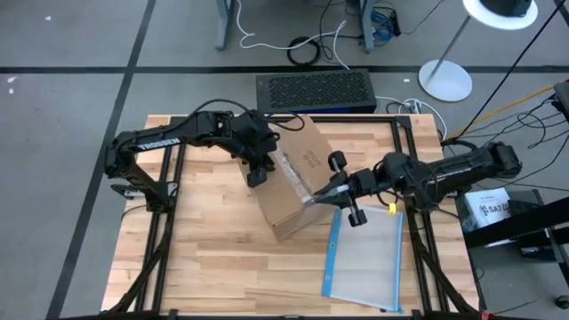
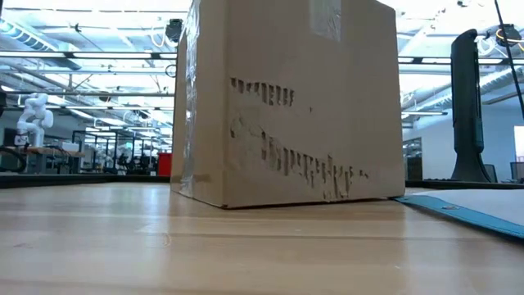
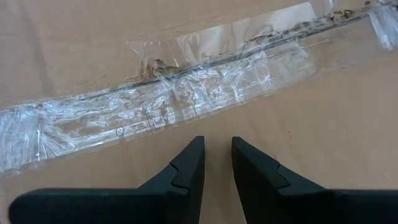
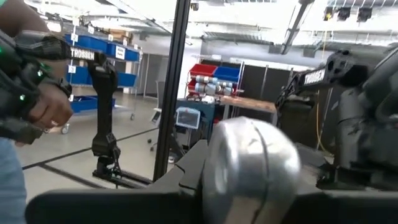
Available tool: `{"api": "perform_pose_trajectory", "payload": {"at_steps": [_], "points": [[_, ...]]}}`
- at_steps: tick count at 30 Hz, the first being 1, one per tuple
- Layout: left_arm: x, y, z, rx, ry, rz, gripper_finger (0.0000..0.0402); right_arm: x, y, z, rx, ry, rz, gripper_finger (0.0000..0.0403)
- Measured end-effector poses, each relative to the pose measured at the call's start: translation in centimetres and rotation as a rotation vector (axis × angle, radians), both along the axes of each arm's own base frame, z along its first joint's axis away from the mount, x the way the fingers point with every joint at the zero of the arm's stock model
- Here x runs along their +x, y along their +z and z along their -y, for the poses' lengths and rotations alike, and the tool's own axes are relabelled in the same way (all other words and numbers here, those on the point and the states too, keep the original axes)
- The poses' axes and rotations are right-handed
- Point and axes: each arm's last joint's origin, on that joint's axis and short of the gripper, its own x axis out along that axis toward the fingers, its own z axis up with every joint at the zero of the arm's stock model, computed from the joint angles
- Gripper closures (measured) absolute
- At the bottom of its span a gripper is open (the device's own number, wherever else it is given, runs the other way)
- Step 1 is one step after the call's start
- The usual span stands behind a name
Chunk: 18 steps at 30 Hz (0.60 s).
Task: Unpack boxes
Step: Open the cardboard box using the gray cutter
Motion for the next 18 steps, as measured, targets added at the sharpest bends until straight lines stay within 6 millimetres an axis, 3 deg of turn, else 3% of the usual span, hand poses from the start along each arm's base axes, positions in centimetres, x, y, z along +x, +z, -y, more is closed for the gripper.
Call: {"api": "perform_pose_trajectory", "payload": {"at_steps": [9, 18], "points": [[0.0, 0.0, 0.0, 0.007, -0.008, 0.000, 0.0313, 0.3, -0.3, 0.1, 0.005, -0.002, -0.012, 0.0344], [0.0, 0.0, 0.0, 0.025, -0.024, 0.003, 0.0313, -0.9, 0.1, 0.3, -0.021, -0.023, -0.060, 0.0345]]}}
